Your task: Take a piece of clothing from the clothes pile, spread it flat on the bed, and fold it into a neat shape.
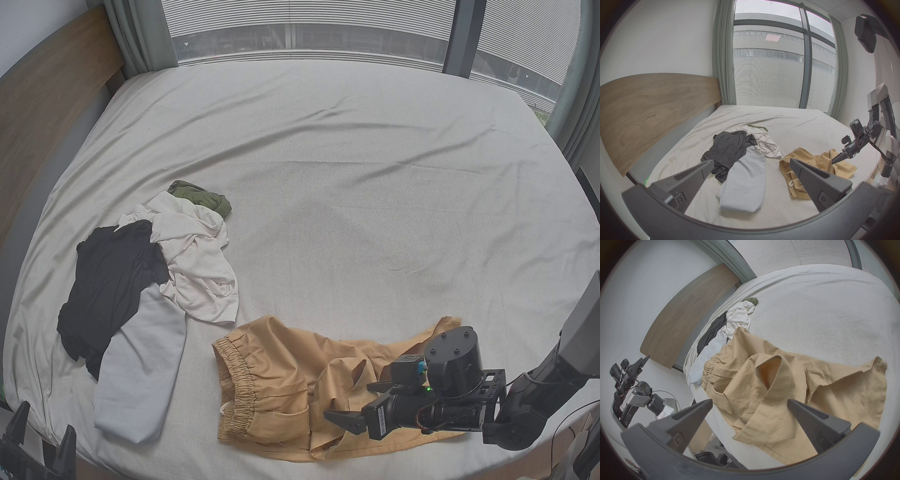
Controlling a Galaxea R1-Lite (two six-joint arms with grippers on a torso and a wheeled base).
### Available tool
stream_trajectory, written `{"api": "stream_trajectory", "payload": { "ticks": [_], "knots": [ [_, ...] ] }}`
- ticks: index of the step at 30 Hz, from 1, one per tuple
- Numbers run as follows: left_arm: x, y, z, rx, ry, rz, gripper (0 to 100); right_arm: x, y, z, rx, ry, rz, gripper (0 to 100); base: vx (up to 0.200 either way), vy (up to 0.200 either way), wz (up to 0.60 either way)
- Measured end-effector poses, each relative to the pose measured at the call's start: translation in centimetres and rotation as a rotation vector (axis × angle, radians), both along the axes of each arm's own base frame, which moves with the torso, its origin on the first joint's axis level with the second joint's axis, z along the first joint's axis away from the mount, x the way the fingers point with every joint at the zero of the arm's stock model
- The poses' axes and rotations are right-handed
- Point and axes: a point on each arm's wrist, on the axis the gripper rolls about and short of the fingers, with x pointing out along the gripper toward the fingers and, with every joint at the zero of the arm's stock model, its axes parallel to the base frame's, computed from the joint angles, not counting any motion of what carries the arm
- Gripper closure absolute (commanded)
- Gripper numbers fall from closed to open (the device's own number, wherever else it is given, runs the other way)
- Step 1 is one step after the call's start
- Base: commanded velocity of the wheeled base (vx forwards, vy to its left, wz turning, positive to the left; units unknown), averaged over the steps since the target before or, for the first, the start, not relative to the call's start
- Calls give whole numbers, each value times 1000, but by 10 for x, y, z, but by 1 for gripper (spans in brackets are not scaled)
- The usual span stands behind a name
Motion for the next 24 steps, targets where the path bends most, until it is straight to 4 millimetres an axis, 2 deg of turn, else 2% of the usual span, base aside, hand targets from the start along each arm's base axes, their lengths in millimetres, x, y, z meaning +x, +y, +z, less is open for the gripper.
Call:
{"api": "stream_trajectory", "payload": {
  "ticks": [5, 11, 24],
  "knots": [
    [0, 0, 0, 0, 0, 0, 0, -3, -11, -6, -12, 10, -20, 0, 0, 0, 0],
    [0, 0, 0, 0, 0, 0, 0, 0, -17, 0, 24, -36, -37, 0, 0, 0, 0],
    [0, 0, 0, 1, 0, 0, 0, -18, -12, 45, 155, -169, 29, 0, 0, 0, 0]
  ]
}}
